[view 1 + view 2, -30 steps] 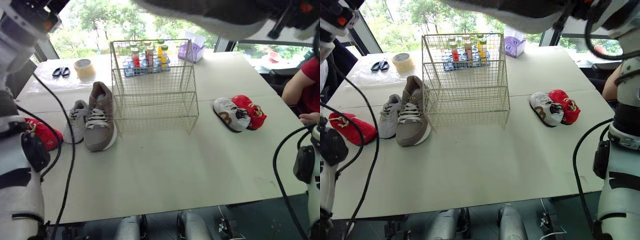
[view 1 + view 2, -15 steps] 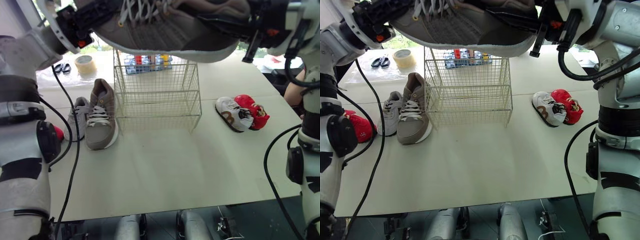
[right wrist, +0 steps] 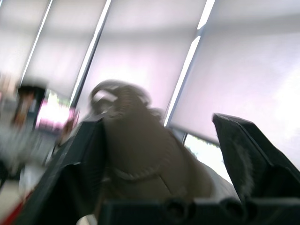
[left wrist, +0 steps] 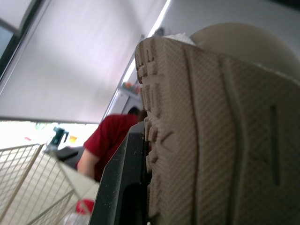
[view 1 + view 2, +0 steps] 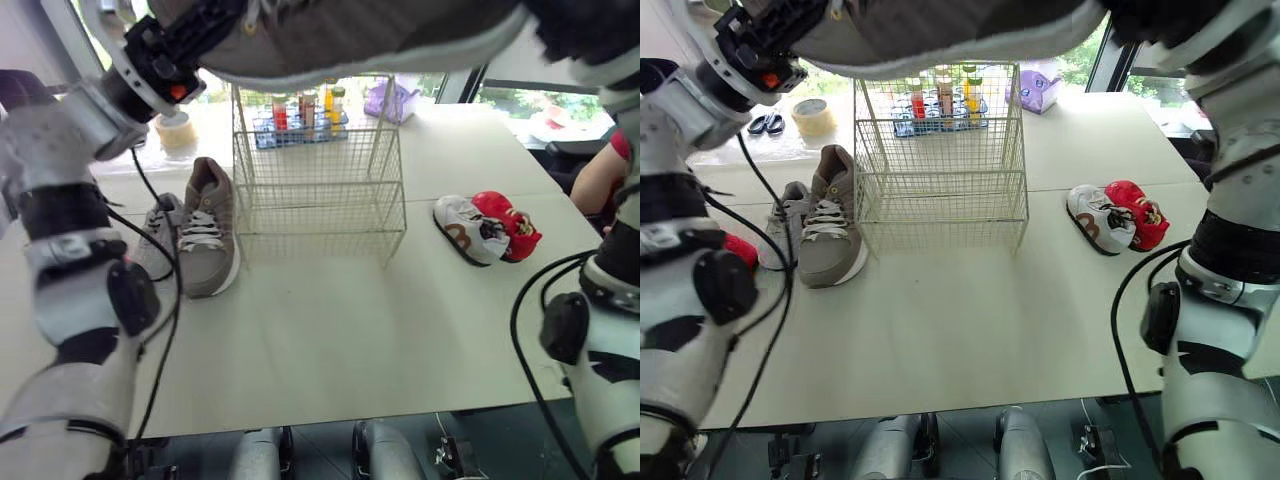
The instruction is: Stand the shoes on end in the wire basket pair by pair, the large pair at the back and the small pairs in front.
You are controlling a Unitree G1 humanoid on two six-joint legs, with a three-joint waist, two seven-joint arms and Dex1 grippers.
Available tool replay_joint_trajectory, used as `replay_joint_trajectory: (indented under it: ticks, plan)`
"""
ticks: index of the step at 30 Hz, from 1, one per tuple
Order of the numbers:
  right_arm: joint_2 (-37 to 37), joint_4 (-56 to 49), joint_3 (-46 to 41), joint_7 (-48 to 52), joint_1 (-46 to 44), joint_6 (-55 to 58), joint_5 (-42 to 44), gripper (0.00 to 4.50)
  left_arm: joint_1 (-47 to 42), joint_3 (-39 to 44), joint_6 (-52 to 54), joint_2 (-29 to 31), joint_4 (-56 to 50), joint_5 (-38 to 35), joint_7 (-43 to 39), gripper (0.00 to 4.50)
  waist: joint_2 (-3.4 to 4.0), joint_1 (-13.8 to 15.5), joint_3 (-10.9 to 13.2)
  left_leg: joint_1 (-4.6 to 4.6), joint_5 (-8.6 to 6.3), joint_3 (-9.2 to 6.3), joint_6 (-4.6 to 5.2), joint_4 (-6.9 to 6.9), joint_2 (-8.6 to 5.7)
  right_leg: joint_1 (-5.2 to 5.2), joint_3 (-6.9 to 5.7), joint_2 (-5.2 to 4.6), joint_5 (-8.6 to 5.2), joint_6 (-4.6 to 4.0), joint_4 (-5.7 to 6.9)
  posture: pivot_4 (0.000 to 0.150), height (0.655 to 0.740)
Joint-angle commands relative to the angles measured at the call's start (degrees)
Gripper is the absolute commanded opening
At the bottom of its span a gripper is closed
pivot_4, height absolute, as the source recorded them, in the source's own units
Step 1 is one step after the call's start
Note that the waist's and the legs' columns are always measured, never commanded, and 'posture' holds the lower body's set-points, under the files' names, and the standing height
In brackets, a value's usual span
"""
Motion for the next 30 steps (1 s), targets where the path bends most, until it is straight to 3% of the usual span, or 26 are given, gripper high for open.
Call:
replay_joint_trajectory:
  ticks: [1,4,7,15,30]
  plan:
    - [5.23,-1.39,-11.5,-15.39,5.31,2.5,14.42,4.46,3.23,12.7,-4.94,-6.75,-14.43,-14.76,18.16,0.73,0.01,-0.04,0.0,0.05,0.0,0.02,0.0,0.0,-0.02,0.01,0.0,-0.05,0.01,0.01,0.05,0.15,0.7351]
    - [13.66,-3.45,-10.34,-20.21,13.01,3.1,19.22,4.46,6.89,14.92,-12.94,-17.22,-25.31,-22.57,30.61,0.73,-0.24,-0.2,-0.07,0.36,0.0,-0.19,0.01,-0.09,0.01,0.49,-0.22,-0.09,0.01,0.01,-0.18,0.15,0.7351]
    - [18.06,-4.58,-5.26,-20.54,14.94,1.94,16.12,4.46,9.36,13.25,-16.94,-21.65,-28.74,-25.97,34.75,0.73,0.08,-0.26,0.06,0.65,0.0,-0.04,0.02,-0.15,-0.09,0.65,-0.24,-0.13,0.05,-0.01,-0.15,0.15,0.7351]
    - [27.71,-5.11,5.95,-20.29,8.95,-4.02,9.59,4.46,14.16,6.24,-20.68,-22.24,-30.03,-28.68,35.57,0.73,0.07,0.05,0.03,0.68,0.01,-0.04,0.0,-0.14,-0.19,0.68,-0.24,0.04,0.05,-0.01,-0.15,0.15,0.7351]
    - [28.03,-4.67,9.09,-18.85,1.08,-4.6,8.49,4.46,23.36,-4.02,-24.53,-22.63,-32.27,-26.73,34.26,0.73,0.02,-0.17,0.01,0.57,-0.01,-0.06,0.02,-0.13,-0.18,0.7,-0.37,0.09,0.05,-0.01,-0.26,0.15,0.7351]
